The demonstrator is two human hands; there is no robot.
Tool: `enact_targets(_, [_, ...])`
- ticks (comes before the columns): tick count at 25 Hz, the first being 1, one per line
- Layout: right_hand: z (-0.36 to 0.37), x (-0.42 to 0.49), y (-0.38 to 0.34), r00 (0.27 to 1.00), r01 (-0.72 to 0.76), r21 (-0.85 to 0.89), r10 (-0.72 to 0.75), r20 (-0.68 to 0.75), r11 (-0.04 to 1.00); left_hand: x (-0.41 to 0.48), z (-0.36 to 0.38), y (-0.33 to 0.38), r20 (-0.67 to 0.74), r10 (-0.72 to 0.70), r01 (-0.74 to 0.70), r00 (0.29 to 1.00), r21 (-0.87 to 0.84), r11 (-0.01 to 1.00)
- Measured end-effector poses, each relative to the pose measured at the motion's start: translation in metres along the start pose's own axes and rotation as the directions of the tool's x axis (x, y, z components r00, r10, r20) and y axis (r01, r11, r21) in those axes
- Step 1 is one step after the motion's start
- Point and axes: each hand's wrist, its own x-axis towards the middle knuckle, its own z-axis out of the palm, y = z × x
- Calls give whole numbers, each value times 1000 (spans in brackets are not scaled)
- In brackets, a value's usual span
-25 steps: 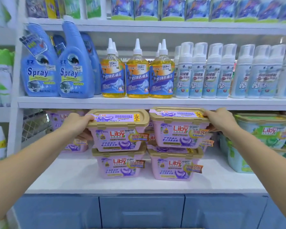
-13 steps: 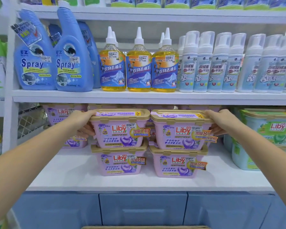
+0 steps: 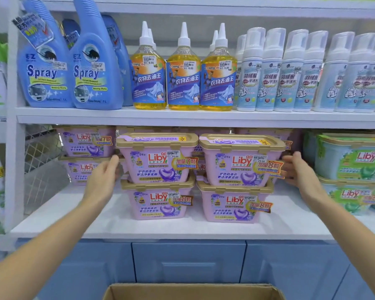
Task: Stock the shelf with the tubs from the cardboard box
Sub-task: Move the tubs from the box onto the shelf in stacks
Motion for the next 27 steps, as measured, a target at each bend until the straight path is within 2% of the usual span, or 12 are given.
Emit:
enact_targets(3, [4, -33, 45, 999, -52, 10, 52, 10, 999, -27, 8, -48, 122, -76, 66, 990, 84, 994])
enact_targets(5, [14, -51, 68, 988, -103, -46, 108, 113, 994, -34, 17, -68, 216, -167, 133, 962, 162, 978])
enact_targets(8, [33, -50, 90, 966, -45, -202, 94, 240, 978, -28, 31, -83, 279, -158, 102, 947, 205, 973])
enact_targets(13, [58, -35, 87, 980, -24, -151, 53, 192, 988, -23, 49, -97, 212, -36, -26, 977, 281, 959])
enact_targets(16, [61, -31, 92, 988, 12, -183, 16, 153, 983, -14, 48, -103, 221, 3, -81, 975, 345, 935])
enact_targets(27, [19, 7, 109, 988, -14, -240, 51, 148, 971, -8, 106, -88, 249, 47, -145, 967, 391, 909])
